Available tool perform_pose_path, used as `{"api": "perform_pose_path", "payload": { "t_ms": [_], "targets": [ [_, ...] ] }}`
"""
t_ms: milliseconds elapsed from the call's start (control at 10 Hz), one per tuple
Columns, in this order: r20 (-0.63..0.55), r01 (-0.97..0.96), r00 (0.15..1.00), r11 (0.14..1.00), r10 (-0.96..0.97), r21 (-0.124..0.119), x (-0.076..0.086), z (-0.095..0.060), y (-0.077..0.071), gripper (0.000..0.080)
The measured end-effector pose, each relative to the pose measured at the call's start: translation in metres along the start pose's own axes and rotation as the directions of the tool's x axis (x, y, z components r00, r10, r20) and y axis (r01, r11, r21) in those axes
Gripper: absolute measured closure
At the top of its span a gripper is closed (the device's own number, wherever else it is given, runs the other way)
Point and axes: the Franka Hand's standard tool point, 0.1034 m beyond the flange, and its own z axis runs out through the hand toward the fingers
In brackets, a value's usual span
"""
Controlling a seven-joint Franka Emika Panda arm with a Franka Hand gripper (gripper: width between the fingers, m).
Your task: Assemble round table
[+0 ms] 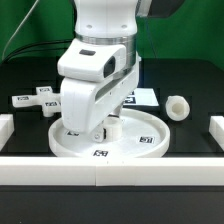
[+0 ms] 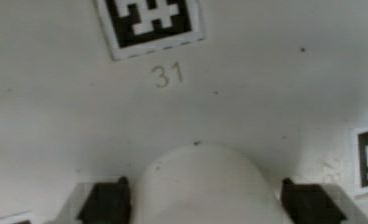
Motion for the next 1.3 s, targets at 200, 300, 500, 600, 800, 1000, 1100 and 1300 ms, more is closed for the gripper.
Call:
{"api": "perform_pose_path", "payload": {
  "t_ms": [200, 300, 500, 600, 800, 1000, 1100, 1300],
  "targets": [
    [0.0, 0.0, 1.0, 1.0, 0.0, 0.0, 0.0, 0.0, 0.0, 0.0392],
    [0.0, 0.0, 1.0, 1.0, 0.0, 0.0, 0.0, 0.0, 0.0, 0.0392],
    [0.001, 0.004, 1.0, 1.0, -0.004, -0.001, 0.002, 0.0, -0.001, 0.0392],
    [-0.001, 0.023, 1.0, 1.0, -0.023, -0.002, 0.015, 0.0, -0.004, 0.0392],
    [-0.004, 0.053, 0.999, 0.999, -0.053, -0.007, 0.038, 0.0, -0.01, 0.0391],
    [-0.011, 0.073, 0.997, 0.997, -0.073, -0.011, 0.053, 0.0, -0.011, 0.039],
    [-0.016, 0.079, 0.997, 0.997, -0.08, -0.014, 0.06, -0.001, -0.01, 0.039],
    [-0.02, 0.081, 0.997, 0.997, -0.081, -0.011, 0.068, -0.001, -0.013, 0.039]
  ]
}}
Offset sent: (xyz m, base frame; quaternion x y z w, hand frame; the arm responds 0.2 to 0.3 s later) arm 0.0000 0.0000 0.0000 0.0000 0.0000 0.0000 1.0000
